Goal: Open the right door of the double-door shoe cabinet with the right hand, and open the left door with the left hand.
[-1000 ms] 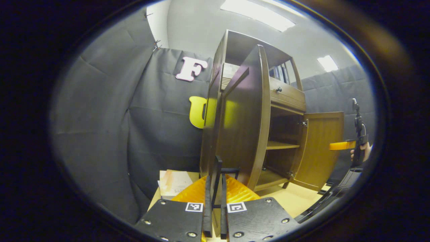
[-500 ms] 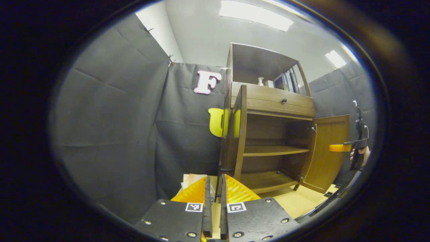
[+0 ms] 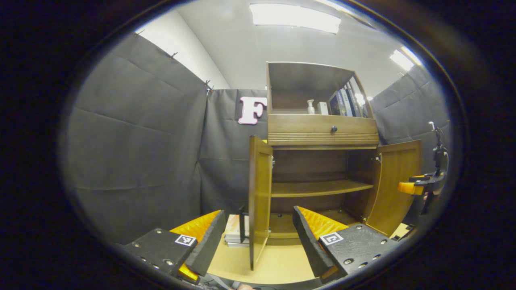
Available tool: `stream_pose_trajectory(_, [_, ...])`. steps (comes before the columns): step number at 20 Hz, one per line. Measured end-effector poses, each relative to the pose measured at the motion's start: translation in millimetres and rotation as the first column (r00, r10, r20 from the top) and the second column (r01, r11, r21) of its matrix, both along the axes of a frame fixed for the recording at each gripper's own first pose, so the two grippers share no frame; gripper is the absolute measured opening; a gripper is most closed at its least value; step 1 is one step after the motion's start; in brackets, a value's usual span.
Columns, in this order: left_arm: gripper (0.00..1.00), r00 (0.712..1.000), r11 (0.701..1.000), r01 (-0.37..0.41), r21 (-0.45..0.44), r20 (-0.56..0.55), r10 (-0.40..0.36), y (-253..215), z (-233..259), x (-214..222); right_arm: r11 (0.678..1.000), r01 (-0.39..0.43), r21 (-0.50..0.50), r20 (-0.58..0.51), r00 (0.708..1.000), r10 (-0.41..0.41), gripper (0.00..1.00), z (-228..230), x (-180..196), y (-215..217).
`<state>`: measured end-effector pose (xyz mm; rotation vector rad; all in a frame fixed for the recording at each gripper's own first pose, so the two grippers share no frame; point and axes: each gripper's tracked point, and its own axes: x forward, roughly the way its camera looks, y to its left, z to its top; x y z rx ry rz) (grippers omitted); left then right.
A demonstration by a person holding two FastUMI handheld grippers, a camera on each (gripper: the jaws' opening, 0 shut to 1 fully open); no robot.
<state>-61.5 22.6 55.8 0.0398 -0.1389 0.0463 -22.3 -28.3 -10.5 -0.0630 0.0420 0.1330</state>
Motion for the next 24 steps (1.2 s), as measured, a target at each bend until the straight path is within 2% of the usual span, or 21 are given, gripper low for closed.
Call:
stream_pose_trajectory(1, [0.96, 1.000, 1.000, 0.009, -0.012, 0.002, -0.009, -17, 1, 0, 1.000, 0.007, -0.003, 0.000, 1.000, -0.007, 0.98, -1, -5, -8])
stream_pose_trajectory(2, [0.96, 1.000, 0.999, 0.016, -0.028, 0.007, -0.016, -31, 3, 4, 1.000, 0.013, 0.005, -0.003, 1.000, -0.013, 0.98, -2, -11, -15])
stream_pose_trajectory(3, [0.96, 1.000, 0.999, 0.025, -0.045, 0.013, -0.025, -47, 6, 9, 1.000, 0.020, 0.019, -0.007, 1.000, -0.020, 0.94, -4, -16, -20])
stream_pose_trajectory(4, [0.96, 0.999, 0.998, 0.032, -0.058, 0.016, -0.031, -60, 8, 14, 0.999, 0.024, 0.028, -0.010, 1.000, -0.023, 0.98, -6, -21, -26])
stream_pose_trajectory(7, [0.96, 0.999, 0.997, 0.037, -0.074, -0.006, -0.037, -90, 0, 23, 0.998, 0.052, 0.022, -0.017, 0.999, -0.052, 1.00, -13, -30, -47])
stream_pose_trajectory(8, [0.96, 0.999, 0.996, 0.045, -0.077, -0.014, -0.046, -100, -3, 25, 0.998, 0.054, 0.025, -0.021, 0.998, -0.053, 0.94, -15, -33, -51])
stream_pose_trajectory(9, [0.96, 0.998, 0.996, 0.053, -0.078, -0.026, -0.055, -109, -5, 27, 0.998, 0.053, 0.032, -0.024, 0.998, -0.052, 0.98, -17, -36, -54])
stream_pose_trajectory(10, [0.96, 0.997, 0.995, 0.061, -0.076, -0.039, -0.064, -116, -8, 27, 0.998, 0.054, 0.038, -0.027, 0.998, -0.053, 0.94, -17, -38, -57])
stream_pose_trajectory(15, [0.96, 0.996, 0.997, 0.064, -0.043, -0.051, -0.067, -139, -8, 24, 0.999, 0.029, 0.033, -0.026, 0.999, -0.028, 0.94, -18, -38, -60])
stream_pose_trajectory(16, [0.96, 0.996, 0.997, 0.066, -0.039, -0.052, -0.068, -141, -8, 26, 0.999, 0.017, 0.032, -0.029, 0.999, -0.016, 0.98, -17, -36, -57])
stream_pose_trajectory(19, [0.95, 0.996, 0.998, 0.067, -0.014, -0.049, -0.068, -150, -8, 23, 0.999, -0.018, 0.032, -0.035, 0.999, 0.019, 0.98, -14, -30, -49])
stream_pose_trajectory(20, [0.95, 0.996, 0.998, 0.067, -0.002, -0.053, -0.067, -154, -9, 22, 0.999, -0.027, 0.036, -0.034, 0.999, 0.029, 0.94, -12, -27, -46])
stream_pose_trajectory(24, [0.96, 0.996, 0.997, 0.062, 0.041, -0.072, -0.059, -157, -20, 13, 0.996, -0.070, 0.052, -0.042, 0.997, 0.072, 0.94, -9, -21, -27])
